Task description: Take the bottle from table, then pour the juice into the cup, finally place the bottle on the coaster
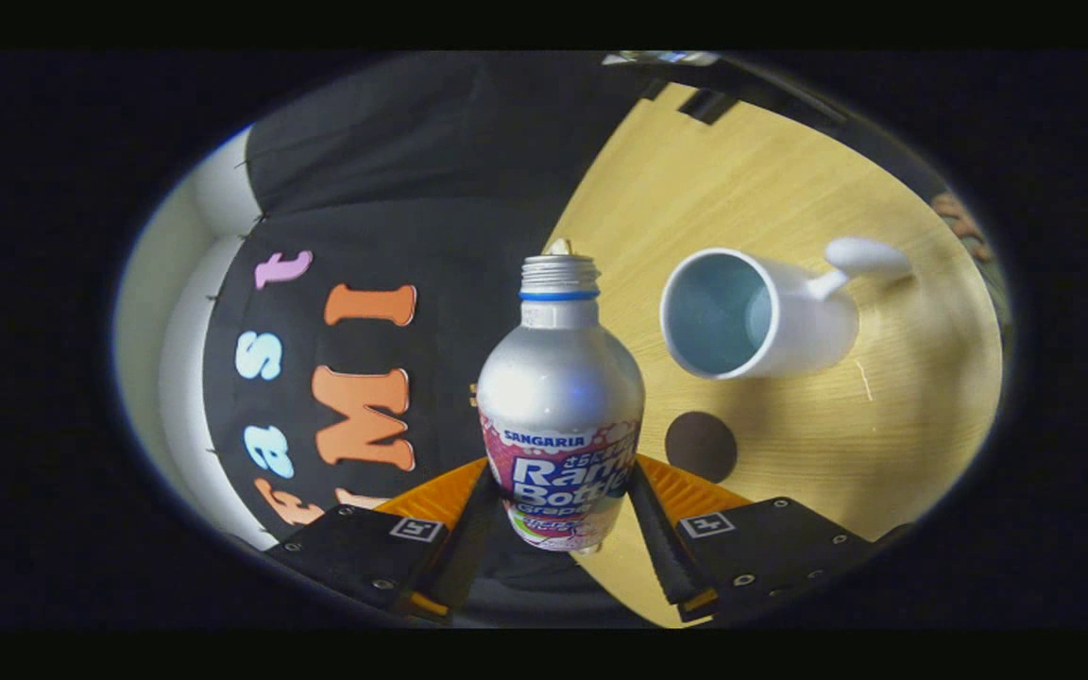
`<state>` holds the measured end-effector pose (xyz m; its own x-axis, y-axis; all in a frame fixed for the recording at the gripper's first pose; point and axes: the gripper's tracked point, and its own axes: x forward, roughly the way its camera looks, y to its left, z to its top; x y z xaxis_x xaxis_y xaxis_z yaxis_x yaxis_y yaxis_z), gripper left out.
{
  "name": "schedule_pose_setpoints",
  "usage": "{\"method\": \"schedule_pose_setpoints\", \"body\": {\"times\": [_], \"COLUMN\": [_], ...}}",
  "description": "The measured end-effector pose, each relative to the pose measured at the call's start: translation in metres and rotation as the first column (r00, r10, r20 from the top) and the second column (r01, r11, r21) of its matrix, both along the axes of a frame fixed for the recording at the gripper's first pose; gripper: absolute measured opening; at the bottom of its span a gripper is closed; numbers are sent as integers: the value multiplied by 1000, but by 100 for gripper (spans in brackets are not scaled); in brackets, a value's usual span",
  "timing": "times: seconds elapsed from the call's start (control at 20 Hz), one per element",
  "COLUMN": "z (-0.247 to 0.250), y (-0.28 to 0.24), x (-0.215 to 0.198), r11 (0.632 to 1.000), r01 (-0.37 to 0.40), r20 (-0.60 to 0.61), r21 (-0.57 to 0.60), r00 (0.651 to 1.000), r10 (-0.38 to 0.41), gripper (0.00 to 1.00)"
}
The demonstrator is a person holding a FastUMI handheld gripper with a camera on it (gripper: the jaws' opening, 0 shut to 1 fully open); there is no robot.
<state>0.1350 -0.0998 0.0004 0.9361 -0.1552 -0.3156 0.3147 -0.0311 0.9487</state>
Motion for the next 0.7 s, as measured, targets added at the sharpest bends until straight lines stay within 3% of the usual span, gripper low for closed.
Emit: {"method": "schedule_pose_setpoints", "body": {"times": [0.2,0.35,0.5,0.7], "z": [9,11,11,8], "y": [1,-1,-2,1], "x": [1,3,8,14], "r11": [973,902,790,603], "r01": [-52,-95,-148,-257], "r20": [-48,-117,-186,-291], "r21": [-226,-422,-595,-756], "r00": [998,992,982,956], "r10": [42,50,44,42], "gripper": [76,76,76,76]}}
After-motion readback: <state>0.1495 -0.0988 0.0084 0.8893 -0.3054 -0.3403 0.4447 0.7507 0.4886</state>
